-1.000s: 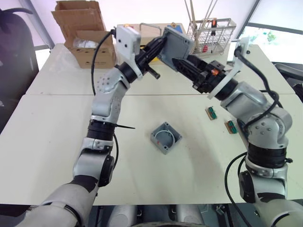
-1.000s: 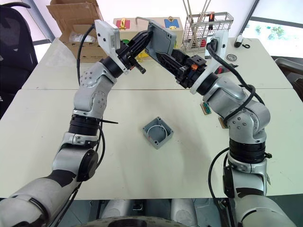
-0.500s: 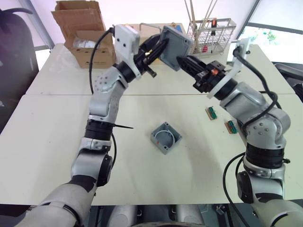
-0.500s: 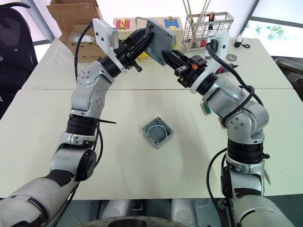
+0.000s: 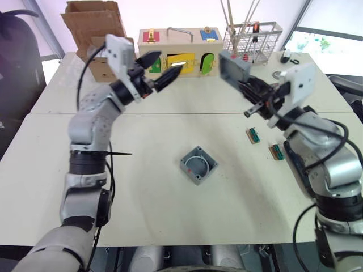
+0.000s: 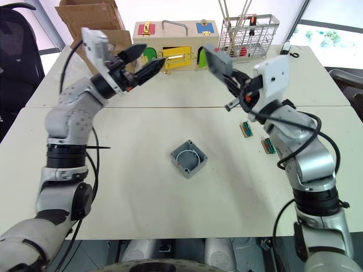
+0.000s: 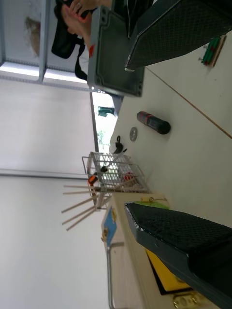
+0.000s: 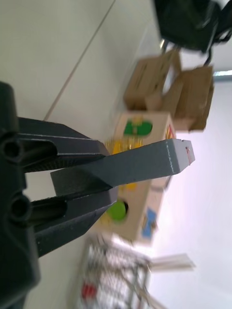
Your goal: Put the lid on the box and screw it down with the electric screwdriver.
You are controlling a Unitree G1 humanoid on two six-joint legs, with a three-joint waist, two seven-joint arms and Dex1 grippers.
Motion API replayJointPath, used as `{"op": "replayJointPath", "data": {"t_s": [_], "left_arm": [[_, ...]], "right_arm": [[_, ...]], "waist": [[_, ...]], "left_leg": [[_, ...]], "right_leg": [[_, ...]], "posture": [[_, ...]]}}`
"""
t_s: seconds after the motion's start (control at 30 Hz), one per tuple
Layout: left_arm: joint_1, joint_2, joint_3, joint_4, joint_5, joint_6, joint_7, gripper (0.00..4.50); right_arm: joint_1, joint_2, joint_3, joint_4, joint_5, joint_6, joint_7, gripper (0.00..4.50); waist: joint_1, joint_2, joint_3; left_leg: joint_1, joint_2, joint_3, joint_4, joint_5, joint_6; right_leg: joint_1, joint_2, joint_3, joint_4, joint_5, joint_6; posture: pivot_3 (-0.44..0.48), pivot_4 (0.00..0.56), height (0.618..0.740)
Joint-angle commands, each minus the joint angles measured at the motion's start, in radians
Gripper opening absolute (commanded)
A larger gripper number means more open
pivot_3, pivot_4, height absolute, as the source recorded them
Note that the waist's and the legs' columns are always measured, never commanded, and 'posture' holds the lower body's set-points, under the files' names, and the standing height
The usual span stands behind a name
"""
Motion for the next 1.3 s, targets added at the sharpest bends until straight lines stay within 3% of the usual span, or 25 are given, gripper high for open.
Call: {"op": "replayJointPath", "data": {"t_s": [0.03, 0.23, 0.43, 0.7, 0.97, 1.17, 1.27, 1.3], "left_arm": [[0.014, 0.051, -0.013, -0.045, -0.004, 0.039, -0.033, 4.48], [0.052, 0.085, -0.082, -0.111, -0.028, 0.201, -0.051, 4.48], [0.075, 0.113, -0.124, -0.171, -0.057, 0.349, -0.070, 4.48], [0.095, 0.104, -0.202, -0.191, -0.031, 0.314, -0.127, 4.48], [0.102, 0.099, -0.313, -0.209, -0.014, 0.290, -0.234, 4.48], [0.094, 0.085, -0.335, -0.202, -0.023, 0.296, -0.266, 4.48], [0.096, 0.086, -0.333, -0.201, -0.027, 0.300, -0.282, 3.68], [0.099, 0.089, -0.333, -0.208, -0.034, 0.305, -0.293, 3.18]], "right_arm": [[0.092, -0.089, 0.064, -0.074, -0.298, -0.278, -0.002, 0.14], [0.251, -0.075, 0.112, -0.160, -0.632, -0.466, -0.083, 0.14], [0.440, 0.008, 0.156, -0.264, -0.898, -0.474, -0.087, 0.14], [0.625, 0.110, 0.178, -0.328, -1.035, -0.483, -0.075, 0.14], [0.621, 0.143, 0.196, -0.277, -1.098, -0.533, -0.078, 0.14], [0.600, 0.137, 0.183, -0.211, -1.120, -0.573, -0.095, 0.14], [0.593, 0.140, 0.178, -0.189, -1.125, -0.583, -0.102, 0.14], [0.593, 0.143, 0.181, -0.185, -1.129, -0.587, -0.104, 0.14]], "waist": [[0.000, 0.000, 0.000], [0.001, 0.000, 0.000], [0.001, 0.000, 0.000], [0.001, 0.000, 0.000], [0.001, 0.000, 0.000], [0.001, 0.000, 0.000], [0.001, 0.000, 0.000], [0.001, 0.000, 0.000]], "left_leg": [[0.000, 0.000, 0.000, 0.000, 0.000, 0.000], [0.000, 0.000, 0.000, 0.001, 0.000, -0.001], [0.001, 0.001, -0.002, 0.001, 0.001, -0.003], [0.003, 0.001, -0.002, 0.001, 0.002, -0.005], [0.004, 0.001, -0.003, 0.001, 0.002, -0.006], [0.004, 0.002, -0.003, 0.001, 0.002, -0.006], [0.004, 0.001, -0.003, 0.001, 0.002, -0.006], [0.004, 0.002, -0.003, 0.001, 0.002, -0.006]], "right_leg": [[0.000, 0.000, 0.000, 0.000, 0.000, 0.000], [0.001, 0.000, 0.000, 0.000, 0.000, 0.000], [0.003, 0.001, 0.000, 0.000, -0.001, 0.000], [0.005, 0.003, 0.001, 0.000, -0.001, 0.001], [0.006, 0.003, 0.001, 0.000, -0.001, 0.000], [0.006, 0.004, 0.001, 0.000, -0.001, 0.000], [0.006, 0.004, 0.001, 0.000, -0.001, 0.000], [0.006, 0.004, 0.001, 0.000, -0.001, 0.000]], "posture": [[0.000, 0.150, 0.694], [0.000, 0.150, 0.694], [0.000, 0.150, 0.694], [0.000, 0.150, 0.694], [0.000, 0.150, 0.694], [0.000, 0.150, 0.694], [0.000, 0.150, 0.694], [0.000, 0.150, 0.694]]}}
